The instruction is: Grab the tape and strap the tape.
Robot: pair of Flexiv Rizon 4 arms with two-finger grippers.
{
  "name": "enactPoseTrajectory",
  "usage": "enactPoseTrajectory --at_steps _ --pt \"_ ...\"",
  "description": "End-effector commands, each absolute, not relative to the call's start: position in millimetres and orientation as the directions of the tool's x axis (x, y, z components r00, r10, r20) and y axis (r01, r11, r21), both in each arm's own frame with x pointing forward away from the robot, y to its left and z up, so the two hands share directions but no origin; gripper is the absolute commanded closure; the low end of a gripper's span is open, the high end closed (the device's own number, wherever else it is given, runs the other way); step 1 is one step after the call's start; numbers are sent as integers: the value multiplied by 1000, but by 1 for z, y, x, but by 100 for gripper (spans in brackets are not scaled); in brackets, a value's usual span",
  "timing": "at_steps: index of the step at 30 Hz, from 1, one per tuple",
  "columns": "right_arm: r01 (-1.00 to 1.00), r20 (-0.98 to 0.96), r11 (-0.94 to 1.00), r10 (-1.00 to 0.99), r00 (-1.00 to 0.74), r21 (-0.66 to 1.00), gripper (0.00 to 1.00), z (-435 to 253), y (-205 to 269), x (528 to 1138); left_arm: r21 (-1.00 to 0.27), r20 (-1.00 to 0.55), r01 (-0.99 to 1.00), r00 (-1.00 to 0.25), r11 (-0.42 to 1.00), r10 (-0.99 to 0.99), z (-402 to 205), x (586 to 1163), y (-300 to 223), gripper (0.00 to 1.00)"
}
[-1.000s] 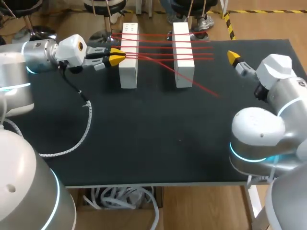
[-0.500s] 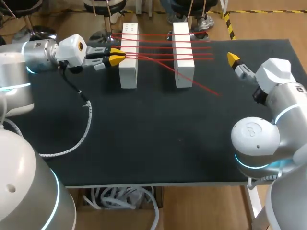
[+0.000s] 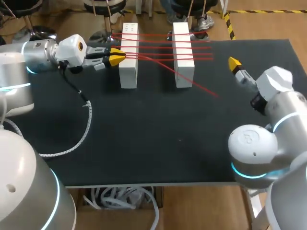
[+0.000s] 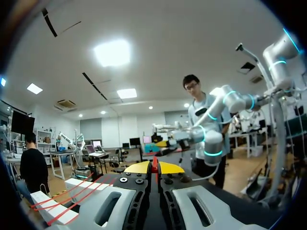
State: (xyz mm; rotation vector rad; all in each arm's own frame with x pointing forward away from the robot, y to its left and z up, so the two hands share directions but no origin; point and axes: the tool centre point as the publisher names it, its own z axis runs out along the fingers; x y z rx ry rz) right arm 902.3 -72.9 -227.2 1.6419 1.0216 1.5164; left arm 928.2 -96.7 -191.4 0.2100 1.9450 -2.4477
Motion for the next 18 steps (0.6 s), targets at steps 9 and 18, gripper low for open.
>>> enactPoseTrajectory --at_steps 9,18 --pt "212 562 -606 793 236 766 0 -218 -41 879 -969 -110 89 -991 -231 80 -192 929 -96 100" --pt "212 562 -606 793 236 766 0 -218 -41 879 -969 -110 89 -991 -231 80 -192 929 -96 100"
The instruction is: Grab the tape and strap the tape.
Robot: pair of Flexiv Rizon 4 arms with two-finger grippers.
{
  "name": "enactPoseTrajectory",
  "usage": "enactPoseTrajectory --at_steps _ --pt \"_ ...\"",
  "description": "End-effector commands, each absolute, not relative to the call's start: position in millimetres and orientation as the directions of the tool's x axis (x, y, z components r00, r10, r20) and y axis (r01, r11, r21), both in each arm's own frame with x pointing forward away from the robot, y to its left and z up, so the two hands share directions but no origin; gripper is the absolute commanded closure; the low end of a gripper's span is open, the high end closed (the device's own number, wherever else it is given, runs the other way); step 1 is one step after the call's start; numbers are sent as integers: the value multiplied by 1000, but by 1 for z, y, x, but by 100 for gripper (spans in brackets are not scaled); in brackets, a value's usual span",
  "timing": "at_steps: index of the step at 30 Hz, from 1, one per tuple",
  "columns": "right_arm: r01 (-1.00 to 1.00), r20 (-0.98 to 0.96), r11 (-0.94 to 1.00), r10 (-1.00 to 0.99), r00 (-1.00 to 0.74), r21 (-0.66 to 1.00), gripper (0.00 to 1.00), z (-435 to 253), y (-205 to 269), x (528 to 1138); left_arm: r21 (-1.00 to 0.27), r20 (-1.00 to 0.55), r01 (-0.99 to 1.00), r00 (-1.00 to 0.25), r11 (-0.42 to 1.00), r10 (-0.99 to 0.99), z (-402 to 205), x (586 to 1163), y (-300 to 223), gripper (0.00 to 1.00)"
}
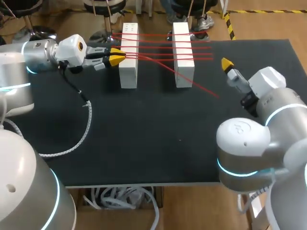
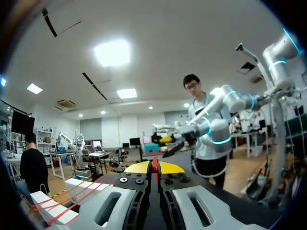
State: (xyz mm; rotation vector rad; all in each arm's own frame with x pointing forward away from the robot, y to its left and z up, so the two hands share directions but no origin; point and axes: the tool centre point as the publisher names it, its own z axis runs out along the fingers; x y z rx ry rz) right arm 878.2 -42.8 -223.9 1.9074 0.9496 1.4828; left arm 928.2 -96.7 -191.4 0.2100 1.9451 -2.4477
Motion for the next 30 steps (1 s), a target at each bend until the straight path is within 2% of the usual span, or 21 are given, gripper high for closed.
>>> enactPoseTrajectory --at_steps 1,13,17,21,26,29,30 --pt "212 562 -606 793 236 766 0 -218 -41 879 -969 -110 89 -991 -231 80 -192 929 -96 100" --pt "212 562 -606 793 236 766 0 -218 -41 879 -969 -110 89 -991 -231 80 -192 929 -96 100" --pt "265 707 -778 628 325 570 0 -231 -36 874 -969 -110 89 -991 -231 80 -192 929 -96 100" --pt "195 834 -893 448 323 405 0 -241 -28 872 -969 -110 89 -991 -231 80 -192 929 -96 100" --pt "158 908 -934 351 230 321 0 -241 -13 865 -969 -110 89 -991 -231 80 -192 929 -96 100" --pt "160 907 -910 402 123 382 0 -241 -5 862 -969 -110 89 -991 -231 80 -192 929 -96 100" --pt "143 891 -885 452 38 443 0 -242 -4 861 -969 -110 89 -991 -231 80 -192 929 -96 100"
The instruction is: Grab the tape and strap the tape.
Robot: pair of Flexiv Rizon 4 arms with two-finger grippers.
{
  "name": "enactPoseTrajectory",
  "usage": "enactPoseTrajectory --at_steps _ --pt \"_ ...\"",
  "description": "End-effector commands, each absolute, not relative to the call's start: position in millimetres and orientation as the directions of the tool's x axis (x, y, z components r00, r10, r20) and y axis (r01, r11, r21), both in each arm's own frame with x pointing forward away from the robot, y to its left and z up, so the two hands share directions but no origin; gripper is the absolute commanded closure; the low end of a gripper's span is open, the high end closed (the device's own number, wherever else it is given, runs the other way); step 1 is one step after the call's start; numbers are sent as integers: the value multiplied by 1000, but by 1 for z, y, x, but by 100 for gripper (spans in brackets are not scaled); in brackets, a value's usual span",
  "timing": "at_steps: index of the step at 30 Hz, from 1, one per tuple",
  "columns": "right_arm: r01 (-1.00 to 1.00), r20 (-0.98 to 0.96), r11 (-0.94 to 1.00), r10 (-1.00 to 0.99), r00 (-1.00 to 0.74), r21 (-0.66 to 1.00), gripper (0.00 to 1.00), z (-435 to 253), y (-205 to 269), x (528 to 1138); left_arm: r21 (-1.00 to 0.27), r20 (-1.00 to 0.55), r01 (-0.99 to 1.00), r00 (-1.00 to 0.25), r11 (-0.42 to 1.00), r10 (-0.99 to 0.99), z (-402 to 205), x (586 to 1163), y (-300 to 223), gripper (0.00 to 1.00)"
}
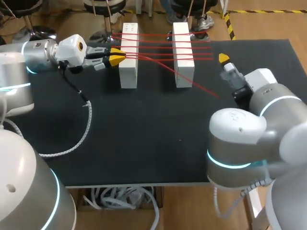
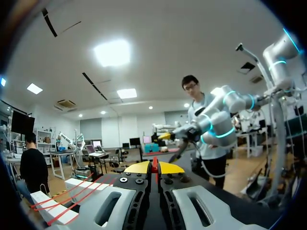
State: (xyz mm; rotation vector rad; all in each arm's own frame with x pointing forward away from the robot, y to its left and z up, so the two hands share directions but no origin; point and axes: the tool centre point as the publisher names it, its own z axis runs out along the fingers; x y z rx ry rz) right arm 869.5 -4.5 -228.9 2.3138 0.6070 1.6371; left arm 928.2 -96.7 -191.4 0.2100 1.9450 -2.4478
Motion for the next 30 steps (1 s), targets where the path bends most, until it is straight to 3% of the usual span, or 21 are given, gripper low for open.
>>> enactPoseTrajectory --at_steps 1,19,22,30 --pt "143 891 -885 452 38 443 0 -242 -4 861 -969 -110 89 -991 -231 80 -192 929 -96 100" --pt "143 891 -885 452 38 443 0 -242 -4 861 -969 -110 89 -991 -231 80 -192 929 -96 100" --pt "86 946 -974 225 232 211 0 -250 4 862 -969 -110 89 -991 -231 80 -192 929 -96 100" --pt "-51 947 -999 -6 321 11 0 -268 26 866 -969 -110 89 -991 -231 80 -192 929 -96 100"
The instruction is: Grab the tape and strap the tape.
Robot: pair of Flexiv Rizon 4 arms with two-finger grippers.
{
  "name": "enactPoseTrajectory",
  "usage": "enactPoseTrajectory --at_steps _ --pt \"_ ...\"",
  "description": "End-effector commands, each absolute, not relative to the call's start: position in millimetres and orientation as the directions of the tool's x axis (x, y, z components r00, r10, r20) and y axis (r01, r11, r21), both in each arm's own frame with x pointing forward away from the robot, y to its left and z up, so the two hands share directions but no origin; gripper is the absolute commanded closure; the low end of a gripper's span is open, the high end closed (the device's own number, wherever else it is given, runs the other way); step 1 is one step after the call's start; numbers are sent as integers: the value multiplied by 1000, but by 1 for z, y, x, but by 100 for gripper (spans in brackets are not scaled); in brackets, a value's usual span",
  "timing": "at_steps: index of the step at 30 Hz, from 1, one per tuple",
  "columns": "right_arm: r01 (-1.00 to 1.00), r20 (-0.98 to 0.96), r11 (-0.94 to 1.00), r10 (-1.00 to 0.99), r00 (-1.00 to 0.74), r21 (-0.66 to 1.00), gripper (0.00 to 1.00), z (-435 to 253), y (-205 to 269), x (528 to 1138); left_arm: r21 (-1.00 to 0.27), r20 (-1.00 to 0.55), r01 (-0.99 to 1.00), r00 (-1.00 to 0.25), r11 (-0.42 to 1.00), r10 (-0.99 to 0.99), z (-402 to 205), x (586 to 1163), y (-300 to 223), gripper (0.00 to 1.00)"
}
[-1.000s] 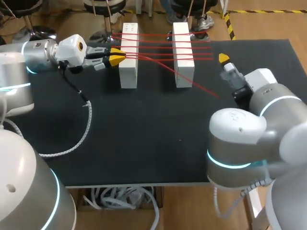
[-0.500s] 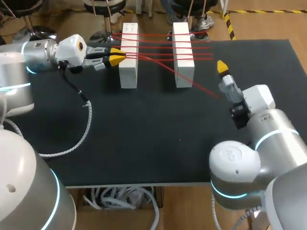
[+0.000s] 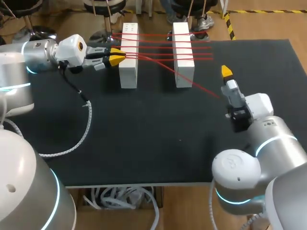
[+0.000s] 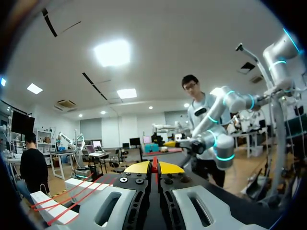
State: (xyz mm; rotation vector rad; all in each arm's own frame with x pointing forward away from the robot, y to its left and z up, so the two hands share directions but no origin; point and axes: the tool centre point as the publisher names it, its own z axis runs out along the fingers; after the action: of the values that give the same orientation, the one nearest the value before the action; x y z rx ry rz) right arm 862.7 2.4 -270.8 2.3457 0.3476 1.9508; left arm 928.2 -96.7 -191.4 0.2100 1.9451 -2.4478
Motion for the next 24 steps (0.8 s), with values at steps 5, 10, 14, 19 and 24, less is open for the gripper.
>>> enactPoseTrajectory --at_steps 5,10,14,19,24 --pt "-132 935 -990 -102 340 -60 0 -272 35 868 -969 -110 89 -991 -231 80 -192 929 -96 100" --pt "-146 938 -983 -151 312 -110 0 -274 41 869 -969 -110 89 -991 -231 80 -192 929 -96 100" --pt "-127 947 -982 -172 272 -142 0 -278 44 873 -969 -110 89 -991 -231 80 -192 929 -96 100" --pt "-73 957 -988 -152 247 -138 0 -285 49 880 -969 -110 89 -991 -231 80 -192 929 -96 100" --pt "-39 951 -986 -165 261 -160 0 -290 53 887 -969 -110 89 -991 -231 80 -192 929 -96 100"
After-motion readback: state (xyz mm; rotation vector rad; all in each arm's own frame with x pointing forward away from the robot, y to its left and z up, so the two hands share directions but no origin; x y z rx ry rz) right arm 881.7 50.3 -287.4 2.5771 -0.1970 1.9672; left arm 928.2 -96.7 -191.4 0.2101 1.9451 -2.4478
